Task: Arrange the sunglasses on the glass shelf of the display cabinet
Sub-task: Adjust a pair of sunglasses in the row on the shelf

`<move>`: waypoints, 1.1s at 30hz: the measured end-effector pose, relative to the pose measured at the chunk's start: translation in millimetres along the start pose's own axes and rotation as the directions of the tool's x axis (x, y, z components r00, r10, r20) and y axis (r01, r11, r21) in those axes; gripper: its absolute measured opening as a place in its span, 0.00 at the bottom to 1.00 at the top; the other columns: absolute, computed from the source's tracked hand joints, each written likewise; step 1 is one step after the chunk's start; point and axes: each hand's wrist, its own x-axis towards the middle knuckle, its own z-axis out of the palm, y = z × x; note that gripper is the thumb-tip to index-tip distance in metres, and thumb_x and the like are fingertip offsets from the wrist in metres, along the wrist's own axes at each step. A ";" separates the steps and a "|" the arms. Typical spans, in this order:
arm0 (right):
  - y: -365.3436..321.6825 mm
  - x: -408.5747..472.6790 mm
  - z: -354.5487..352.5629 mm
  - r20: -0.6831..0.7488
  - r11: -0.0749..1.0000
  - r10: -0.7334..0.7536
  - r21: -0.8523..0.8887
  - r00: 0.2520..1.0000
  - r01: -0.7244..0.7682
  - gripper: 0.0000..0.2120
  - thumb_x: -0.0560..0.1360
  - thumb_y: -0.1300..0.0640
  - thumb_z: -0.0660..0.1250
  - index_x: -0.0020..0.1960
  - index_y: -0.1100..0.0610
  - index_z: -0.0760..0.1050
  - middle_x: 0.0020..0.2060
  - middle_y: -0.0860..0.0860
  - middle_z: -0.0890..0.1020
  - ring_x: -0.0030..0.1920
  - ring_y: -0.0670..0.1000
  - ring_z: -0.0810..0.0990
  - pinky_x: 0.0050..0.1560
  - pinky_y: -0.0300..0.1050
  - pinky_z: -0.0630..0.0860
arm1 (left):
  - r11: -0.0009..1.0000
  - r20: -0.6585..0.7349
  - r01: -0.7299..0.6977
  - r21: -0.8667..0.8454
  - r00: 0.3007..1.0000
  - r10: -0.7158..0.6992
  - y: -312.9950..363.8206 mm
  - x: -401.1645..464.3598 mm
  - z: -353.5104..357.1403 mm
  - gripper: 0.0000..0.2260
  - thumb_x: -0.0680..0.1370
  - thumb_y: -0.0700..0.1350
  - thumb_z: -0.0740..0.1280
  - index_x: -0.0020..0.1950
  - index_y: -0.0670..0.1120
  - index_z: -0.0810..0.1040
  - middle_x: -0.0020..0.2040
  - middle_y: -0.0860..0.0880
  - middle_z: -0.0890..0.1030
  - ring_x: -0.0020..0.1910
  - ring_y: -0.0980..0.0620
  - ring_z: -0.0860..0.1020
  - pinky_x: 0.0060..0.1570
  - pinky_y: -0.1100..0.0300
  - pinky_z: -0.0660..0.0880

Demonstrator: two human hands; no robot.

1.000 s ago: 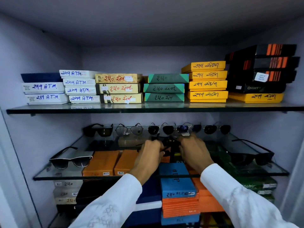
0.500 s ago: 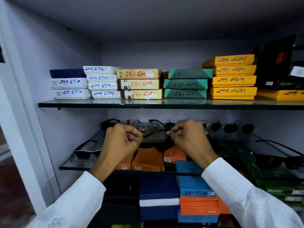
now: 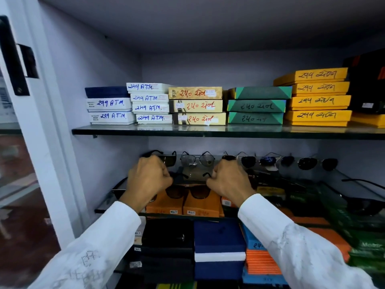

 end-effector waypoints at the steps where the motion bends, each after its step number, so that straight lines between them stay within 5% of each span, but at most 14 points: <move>1: 0.7 0.2 1.9 0.010 1.000 0.007 0.000 1.000 -0.007 0.08 0.70 0.55 0.70 0.41 0.60 0.81 0.38 0.55 0.82 0.41 0.57 0.82 0.42 0.49 0.82 | 1.000 0.022 -0.002 0.018 1.000 0.002 -1.0 1.2 0.8 0.04 0.70 0.46 0.73 0.41 0.51 0.88 0.45 0.51 0.87 0.46 0.47 0.84 0.44 0.54 0.80; 12: 11.2 1.7 17.4 0.061 0.998 0.058 0.023 0.996 -0.060 0.09 0.70 0.54 0.73 0.41 0.61 0.81 0.38 0.55 0.84 0.41 0.56 0.84 0.40 0.47 0.82 | 0.995 0.077 -0.056 0.081 0.996 0.050 -7.7 4.9 16.6 0.04 0.70 0.46 0.72 0.43 0.52 0.86 0.48 0.51 0.87 0.49 0.48 0.83 0.46 0.53 0.81; 17: 22.8 1.4 12.9 0.021 0.995 0.093 -0.038 0.995 -0.093 0.20 0.73 0.40 0.70 0.41 0.59 0.81 0.38 0.55 0.84 0.40 0.55 0.84 0.42 0.49 0.82 | 0.994 0.088 -0.091 0.059 0.993 0.085 -4.3 2.7 13.7 0.04 0.73 0.48 0.74 0.46 0.52 0.87 0.46 0.52 0.87 0.48 0.50 0.83 0.46 0.53 0.81; 21: 52.3 10.4 -8.1 -0.118 0.967 0.011 -0.252 0.993 -0.041 0.12 0.76 0.52 0.67 0.52 0.60 0.79 0.50 0.60 0.83 0.50 0.61 0.83 0.48 0.53 0.81 | 0.989 -0.058 -0.150 -0.014 0.987 0.149 9.2 -2.3 10.9 0.11 0.72 0.55 0.74 0.50 0.52 0.85 0.41 0.54 0.85 0.46 0.51 0.83 0.43 0.55 0.81; 25: 67.6 28.9 -9.0 0.133 0.877 -0.173 -0.430 0.976 0.214 0.25 0.75 0.60 0.67 0.72 0.53 0.71 0.69 0.56 0.75 0.69 0.60 0.71 0.63 0.58 0.73 | 0.967 -0.048 -0.248 -0.065 0.968 0.245 41.4 -8.4 21.6 0.09 0.73 0.55 0.73 0.49 0.52 0.85 0.40 0.55 0.85 0.44 0.54 0.83 0.45 0.56 0.81; 28: 72.1 34.1 -6.7 0.214 0.785 -0.247 -0.527 0.945 0.325 0.17 0.77 0.59 0.64 0.66 0.51 0.76 0.65 0.56 0.79 0.66 0.59 0.73 0.63 0.56 0.70 | 0.944 0.027 -0.310 -0.112 0.949 0.315 59.4 -9.4 32.7 0.07 0.74 0.54 0.73 0.48 0.52 0.86 0.40 0.55 0.86 0.42 0.57 0.83 0.47 0.55 0.83; 33: 76.3 28.5 -20.6 0.089 0.790 -0.293 -0.538 0.952 0.293 0.14 0.78 0.61 0.62 0.61 0.53 0.79 0.55 0.57 0.82 0.58 0.59 0.78 0.54 0.53 0.75 | 0.917 0.003 -0.367 -0.155 0.928 0.372 79.7 -5.9 46.0 0.09 0.74 0.55 0.73 0.50 0.52 0.85 0.41 0.55 0.86 0.43 0.56 0.83 0.47 0.54 0.84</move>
